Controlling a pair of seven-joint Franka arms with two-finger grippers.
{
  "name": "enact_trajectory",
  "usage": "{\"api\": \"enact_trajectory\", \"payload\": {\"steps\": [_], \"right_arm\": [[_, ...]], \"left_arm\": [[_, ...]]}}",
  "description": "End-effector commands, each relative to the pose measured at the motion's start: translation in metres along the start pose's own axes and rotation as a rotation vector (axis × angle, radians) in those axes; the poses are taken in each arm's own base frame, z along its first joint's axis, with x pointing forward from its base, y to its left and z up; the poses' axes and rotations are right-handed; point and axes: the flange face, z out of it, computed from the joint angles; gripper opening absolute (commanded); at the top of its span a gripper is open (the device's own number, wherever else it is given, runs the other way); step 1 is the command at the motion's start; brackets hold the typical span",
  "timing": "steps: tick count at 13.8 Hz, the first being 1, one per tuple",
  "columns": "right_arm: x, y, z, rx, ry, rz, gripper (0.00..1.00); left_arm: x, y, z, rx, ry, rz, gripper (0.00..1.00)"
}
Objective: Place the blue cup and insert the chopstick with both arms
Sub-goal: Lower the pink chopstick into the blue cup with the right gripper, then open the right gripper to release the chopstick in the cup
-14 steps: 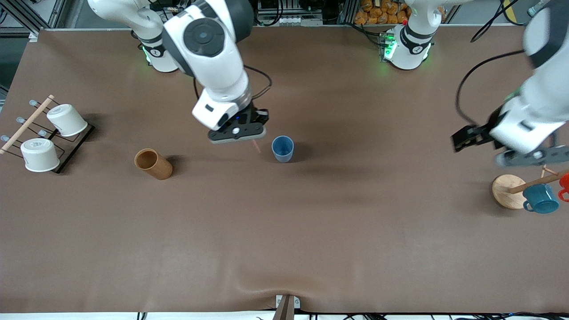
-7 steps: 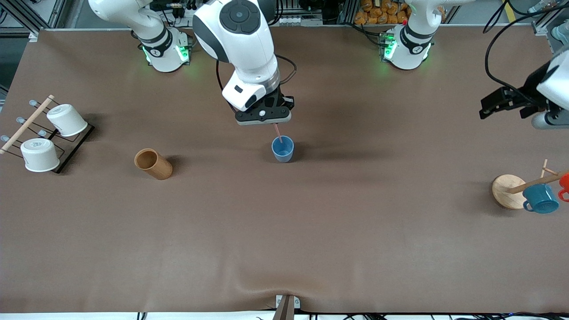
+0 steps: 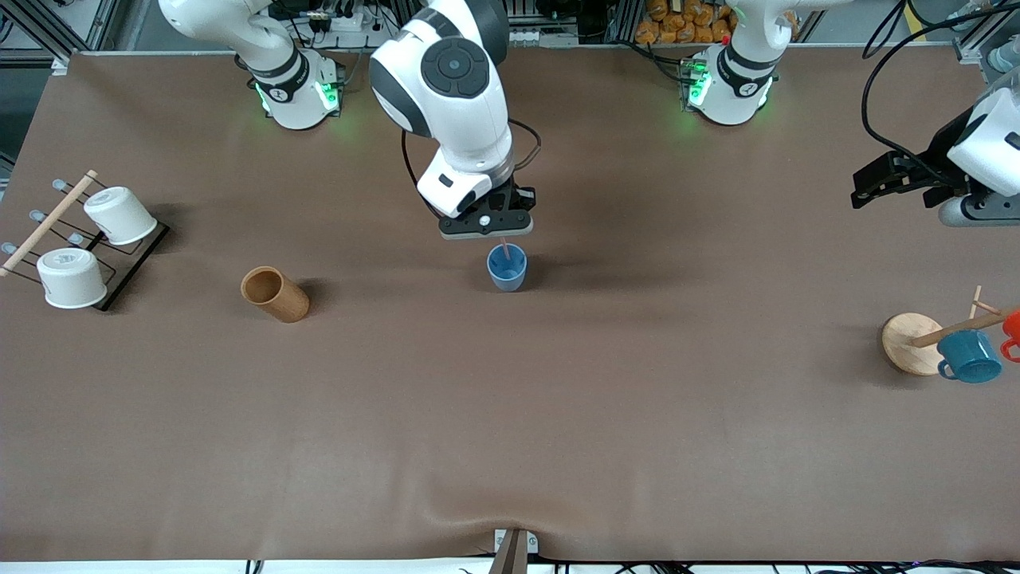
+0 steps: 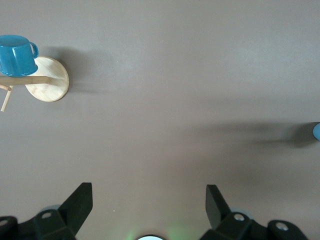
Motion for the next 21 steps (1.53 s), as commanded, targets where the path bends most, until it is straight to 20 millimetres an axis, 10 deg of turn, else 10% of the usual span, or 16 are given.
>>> {"api": "enact_trajectory", "payload": {"steps": [1, 6, 8, 15, 21], "right_arm": [[0.001, -0.003, 0.003, 0.013, 0.003, 0.019, 0.00], [-0.001, -0.006, 0.020, -0.008, -0.002, 0.005, 0.07], [-0.001, -0.007, 0.021, -0.012, -0.001, -0.001, 1.00], [0.006, 0.021, -0.032, -0.010, 0.013, 0.026, 1.00], [0.055, 0.120, -0.076, -0.040, -0.014, -0.037, 1.00]], "left_arm": [[-0.002, 0.001, -0.002, -0.014, 0.006, 0.008, 1.00], [-0.001, 0.001, -0.001, -0.016, 0.006, 0.008, 1.00], [-0.001, 0.001, 0.000, -0.016, 0.005, 0.006, 1.00], [-0.002, 0.002, -0.001, -0.016, 0.003, -0.006, 1.00], [-0.006, 0.001, -0.006, -0.015, 0.005, -0.012, 1.00]]}}
